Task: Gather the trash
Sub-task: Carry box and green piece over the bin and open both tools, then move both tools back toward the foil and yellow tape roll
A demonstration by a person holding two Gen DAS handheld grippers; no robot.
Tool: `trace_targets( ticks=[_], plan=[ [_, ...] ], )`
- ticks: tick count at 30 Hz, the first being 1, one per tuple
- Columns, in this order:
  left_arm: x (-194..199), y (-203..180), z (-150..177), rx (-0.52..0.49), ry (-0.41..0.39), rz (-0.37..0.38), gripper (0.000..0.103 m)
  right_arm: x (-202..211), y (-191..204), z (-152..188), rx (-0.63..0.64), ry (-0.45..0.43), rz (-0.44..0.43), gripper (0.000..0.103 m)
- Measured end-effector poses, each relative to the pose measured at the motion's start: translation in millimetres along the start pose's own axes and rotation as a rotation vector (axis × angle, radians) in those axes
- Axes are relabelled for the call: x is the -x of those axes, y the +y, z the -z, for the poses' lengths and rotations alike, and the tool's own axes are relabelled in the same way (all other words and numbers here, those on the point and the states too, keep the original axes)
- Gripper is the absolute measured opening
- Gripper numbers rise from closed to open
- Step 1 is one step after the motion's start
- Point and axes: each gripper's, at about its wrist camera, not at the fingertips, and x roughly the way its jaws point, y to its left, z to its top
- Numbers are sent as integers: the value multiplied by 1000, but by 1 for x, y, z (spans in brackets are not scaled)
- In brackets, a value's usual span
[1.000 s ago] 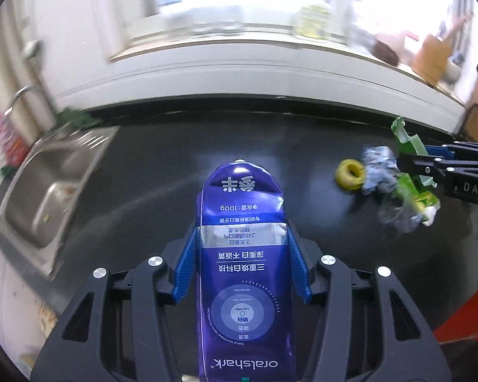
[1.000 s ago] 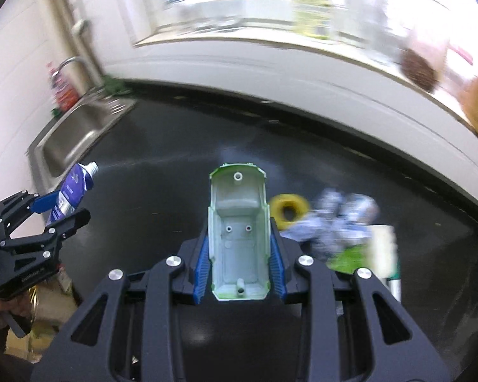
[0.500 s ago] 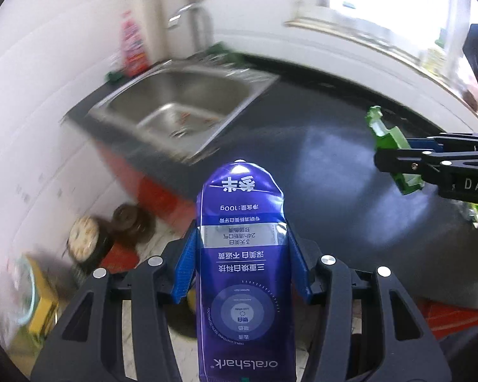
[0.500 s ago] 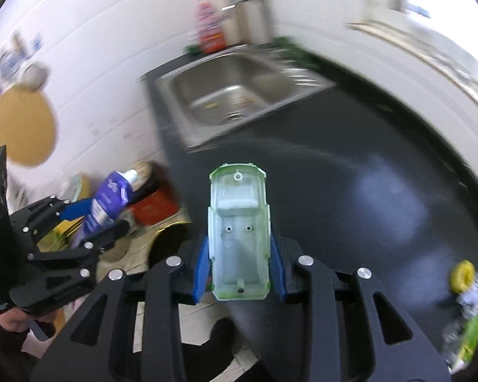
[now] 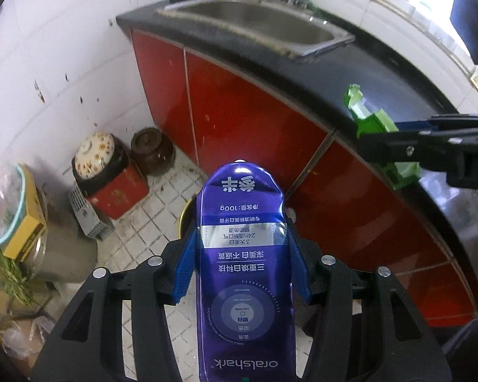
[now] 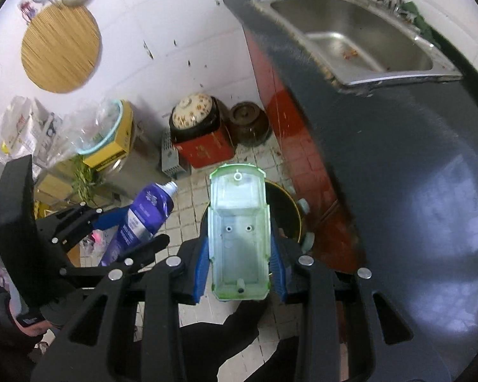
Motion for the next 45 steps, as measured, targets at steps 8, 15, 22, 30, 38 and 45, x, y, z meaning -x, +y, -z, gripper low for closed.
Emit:
trace_targets(
  ticks=[8,15,22,30,38,45],
  plan=[
    [-22,14,-2,20,12,26,51,-28,1,-8,-6,45,31,33],
    [-27,13,-12,0,-30,5,83,-31,1,-14,5,37,44,61],
    [-17,14,-18,7,-31,-6,87,5,-19,-6,-47,-10,45,62],
    [18,-42,-53,-119,-84,46,94,120,-109,52,-250,-177,179,71],
    [42,-218,-105,-428,-153,292,96,262,-227,186,-578,-355,454,71],
    [48,-394,-98,-710,-175,467,96,343,-296,320,-821,-416,620,71]
  ],
)
